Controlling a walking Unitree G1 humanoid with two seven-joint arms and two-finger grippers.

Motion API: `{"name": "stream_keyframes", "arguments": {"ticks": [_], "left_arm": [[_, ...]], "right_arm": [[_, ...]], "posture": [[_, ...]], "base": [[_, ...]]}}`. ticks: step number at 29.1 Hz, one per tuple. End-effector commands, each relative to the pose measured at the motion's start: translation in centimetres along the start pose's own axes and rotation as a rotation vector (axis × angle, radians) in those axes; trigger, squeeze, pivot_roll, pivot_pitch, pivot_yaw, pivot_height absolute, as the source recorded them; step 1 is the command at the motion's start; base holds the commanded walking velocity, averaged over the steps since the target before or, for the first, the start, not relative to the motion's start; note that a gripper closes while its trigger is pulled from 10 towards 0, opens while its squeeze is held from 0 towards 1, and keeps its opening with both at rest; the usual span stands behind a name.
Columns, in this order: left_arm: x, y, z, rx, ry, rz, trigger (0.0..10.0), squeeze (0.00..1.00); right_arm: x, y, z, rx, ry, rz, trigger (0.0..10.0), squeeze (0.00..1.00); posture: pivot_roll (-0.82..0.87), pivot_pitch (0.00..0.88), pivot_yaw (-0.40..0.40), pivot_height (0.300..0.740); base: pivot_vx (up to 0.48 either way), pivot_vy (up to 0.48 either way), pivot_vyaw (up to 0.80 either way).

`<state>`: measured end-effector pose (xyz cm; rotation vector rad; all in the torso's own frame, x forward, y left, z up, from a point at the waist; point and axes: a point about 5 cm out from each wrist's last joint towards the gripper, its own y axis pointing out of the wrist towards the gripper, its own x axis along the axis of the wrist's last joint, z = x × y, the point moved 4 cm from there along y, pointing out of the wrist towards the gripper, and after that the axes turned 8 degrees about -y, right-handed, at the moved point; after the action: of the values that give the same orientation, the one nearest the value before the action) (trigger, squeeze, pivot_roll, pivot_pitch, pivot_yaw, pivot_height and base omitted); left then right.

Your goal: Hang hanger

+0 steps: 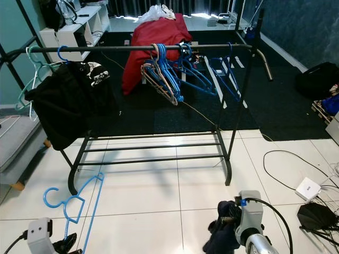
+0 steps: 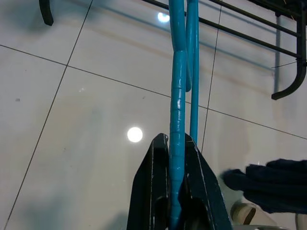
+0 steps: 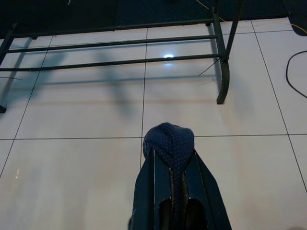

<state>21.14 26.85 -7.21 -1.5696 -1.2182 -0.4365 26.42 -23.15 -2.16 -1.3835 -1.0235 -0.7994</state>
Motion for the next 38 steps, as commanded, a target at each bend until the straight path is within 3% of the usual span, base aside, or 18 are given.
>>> {"name": "stream_keyframes", "arguments": {"ticks": [1,10,20,31,38], "left_arm": [[-0.3,-0.1,0.0,0.007,0.002,0.003,10.0,0.00],[-1.0,-0.5,0.6,0.033,-0.007,0.033,10.0,0.00],[-0.3,-0.2,0.5,0.026,-0.006,0.012,10.0,0.00],[-0.6,-0.6,0.8,0.020,-0.004,0.013,10.0,0.00],[-0.8,-0.7,0.4,-0.002,0.007,0.002,10.0,0.00]], "right_arm": [[0.1,0.0,-0.1,-0.005,0.008,-0.015,10.0,0.00],[0.0,0.1,-0.3,-0.006,0.009,-0.014,10.0,0.00],[-0.1,0.1,-0.4,-0.007,0.014,-0.011,10.0,0.00],[-2.0,-0.6,-2.4,-0.017,0.031,0.047,10.0,0.00],[-3.0,-1.4,-2.9,-0.008,0.046,0.062,10.0,0.00]], "posture": [[0.05,0.093,-0.002,0.735],[0.05,0.093,-0.004,0.735],[0.05,0.094,-0.007,0.735],[0.01,0.067,-0.009,0.735],[0.01,0.053,0.055,0.735]], "base": [[0.000,0.000,0.00],[0.000,0.000,0.00],[0.000,0.000,0.00],[0.000,0.000,0.00],[0.000,0.000,0.00]]}}
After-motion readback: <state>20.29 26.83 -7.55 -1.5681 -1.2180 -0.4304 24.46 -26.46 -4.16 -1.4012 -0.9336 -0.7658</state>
